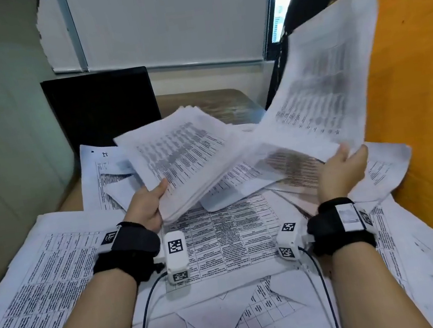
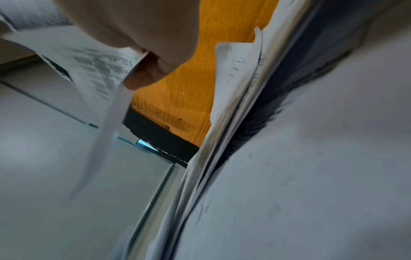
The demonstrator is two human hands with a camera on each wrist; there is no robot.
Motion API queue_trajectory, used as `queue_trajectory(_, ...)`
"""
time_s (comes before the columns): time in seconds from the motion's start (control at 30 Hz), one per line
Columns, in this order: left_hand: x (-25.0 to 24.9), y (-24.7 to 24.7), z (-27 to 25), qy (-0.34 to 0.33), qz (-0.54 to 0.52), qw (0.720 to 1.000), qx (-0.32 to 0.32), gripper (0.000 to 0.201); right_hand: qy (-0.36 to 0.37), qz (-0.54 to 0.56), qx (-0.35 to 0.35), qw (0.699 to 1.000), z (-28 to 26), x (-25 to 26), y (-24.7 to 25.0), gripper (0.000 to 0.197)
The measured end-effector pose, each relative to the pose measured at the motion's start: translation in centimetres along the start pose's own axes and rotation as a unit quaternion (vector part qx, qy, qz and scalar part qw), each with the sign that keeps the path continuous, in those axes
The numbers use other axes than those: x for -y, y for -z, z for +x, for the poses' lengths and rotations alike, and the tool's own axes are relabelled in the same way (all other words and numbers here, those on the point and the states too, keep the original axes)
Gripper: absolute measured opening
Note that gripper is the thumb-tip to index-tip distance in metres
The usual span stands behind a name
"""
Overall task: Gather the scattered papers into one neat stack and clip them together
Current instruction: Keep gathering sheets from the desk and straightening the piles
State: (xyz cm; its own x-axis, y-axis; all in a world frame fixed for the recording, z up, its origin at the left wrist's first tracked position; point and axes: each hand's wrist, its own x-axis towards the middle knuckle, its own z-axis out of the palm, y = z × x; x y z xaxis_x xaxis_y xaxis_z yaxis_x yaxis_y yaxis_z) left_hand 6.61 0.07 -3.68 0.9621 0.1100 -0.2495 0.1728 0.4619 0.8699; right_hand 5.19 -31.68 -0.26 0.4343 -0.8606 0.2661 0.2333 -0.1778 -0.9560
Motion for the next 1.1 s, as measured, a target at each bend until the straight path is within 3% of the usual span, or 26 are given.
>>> queue_trajectory(0.1,0.2,-0.8,-0.5,-0.012,0.128,0.992,0.007,0.029,-0.071,0.063,0.043,0.995,0.6,-0.5,-0.7,0.024)
queue_trajectory(0.2,0.4,-0.5,-0.5,0.01,0.252,0.967,0.014,0.028,-0.133,0.118,0.183,0.967,-0.2,-0.5,-0.8,0.02)
queue_trajectory(0.33,0.7,-0.3,-0.3,0.002,0.31,0.951,0.0,0.032,-0.197,0.015,0.42,0.886,-2.7,0.2,-0.6,0.02)
queue_trajectory(0.4,0.8,-0.6,-0.4,-0.014,0.301,0.953,-0.018,0.035,-0.267,-0.002,0.476,0.838,-3.7,0.2,-0.8,0.019)
queue_trajectory(0.47,0.8,-0.7,-0.4,-0.01,0.247,0.969,-0.023,0.042,-0.308,-0.046,0.506,0.804,-4.2,0.3,-1.2,0.038)
queue_trajectory(0.53,0.7,-1.0,-0.7,0.005,0.217,0.976,-0.029,0.063,-0.305,-0.092,0.544,0.776,-4.7,0.2,-1.3,0.057)
queue_trajectory(0.6,0.5,-1.1,-0.9,0.013,0.25,0.968,-0.015,0.074,-0.319,-0.118,0.581,0.739,-5.2,0.7,-1.0,0.049)
queue_trajectory(0.7,0.8,-1.0,-0.7,-0.043,0.313,0.949,-0.015,0.047,-0.298,-0.173,0.652,0.676,-5.6,1.7,-0.1,0.022)
queue_trajectory(0.73,0.8,-0.9,-0.7,-0.066,0.317,0.946,-0.018,0.038,-0.279,-0.184,0.655,0.678,-5.5,1.6,-0.1,0.015)
queue_trajectory(0.77,0.8,-0.8,-0.7,-0.085,0.309,0.947,-0.02,0.036,-0.252,-0.192,0.642,0.698,-5.2,1.5,-0.2,0.008)
queue_trajectory(0.83,0.4,-1.0,-1.2,-0.126,0.281,0.951,-0.009,0.036,-0.161,-0.207,0.581,0.771,-4.3,0.8,-0.8,0.006)
queue_trajectory(0.9,-0.3,-1.8,-2.3,-0.172,0.243,0.955,0.019,0.033,-0.112,-0.154,0.516,0.835,-3.9,0.7,-1.1,0.034)
queue_trajectory(0.97,-1.1,-2.8,-3.2,-0.221,0.22,0.949,0.045,0.033,-0.133,-0.061,0.499,0.854,-4.2,1.0,-1.2,0.065)
queue_trajectory(1.0,-1.4,-3.4,-3.8,-0.248,0.213,0.944,0.049,0.033,-0.129,-0.027,0.509,0.85,-4.6,1.5,-1.2,0.07)
queue_trajectory(1.1,-2.3,-4.5,-5.0,-0.341,0.196,0.919,0.019,0.041,-0.029,0.056,0.506,0.861,-5.5,3.1,-1.4,0.049)
